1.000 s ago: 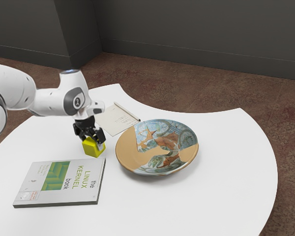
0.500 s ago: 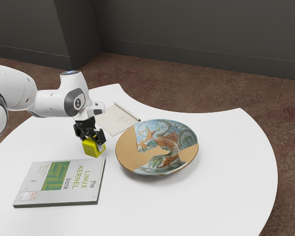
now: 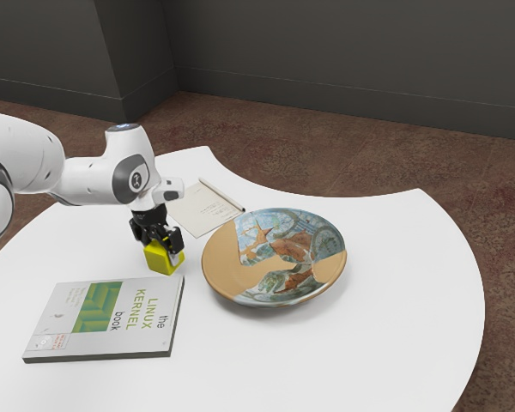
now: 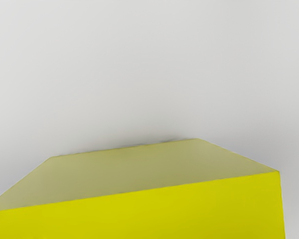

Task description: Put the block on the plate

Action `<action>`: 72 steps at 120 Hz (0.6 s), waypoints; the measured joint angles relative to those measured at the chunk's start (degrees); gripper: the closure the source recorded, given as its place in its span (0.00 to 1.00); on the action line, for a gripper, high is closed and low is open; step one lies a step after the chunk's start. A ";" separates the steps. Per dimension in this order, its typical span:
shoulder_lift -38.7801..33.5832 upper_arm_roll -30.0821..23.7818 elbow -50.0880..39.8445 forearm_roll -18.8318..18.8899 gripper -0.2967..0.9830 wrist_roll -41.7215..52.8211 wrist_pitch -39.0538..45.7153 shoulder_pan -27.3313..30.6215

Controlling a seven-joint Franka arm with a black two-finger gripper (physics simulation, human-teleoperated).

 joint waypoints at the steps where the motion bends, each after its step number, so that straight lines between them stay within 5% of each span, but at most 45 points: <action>1: 0.00 0.00 0.00 0.00 0.38 0.00 0.00 0.00; 72: -0.24 0.00 0.00 0.07 0.43 -0.12 -0.14 -0.01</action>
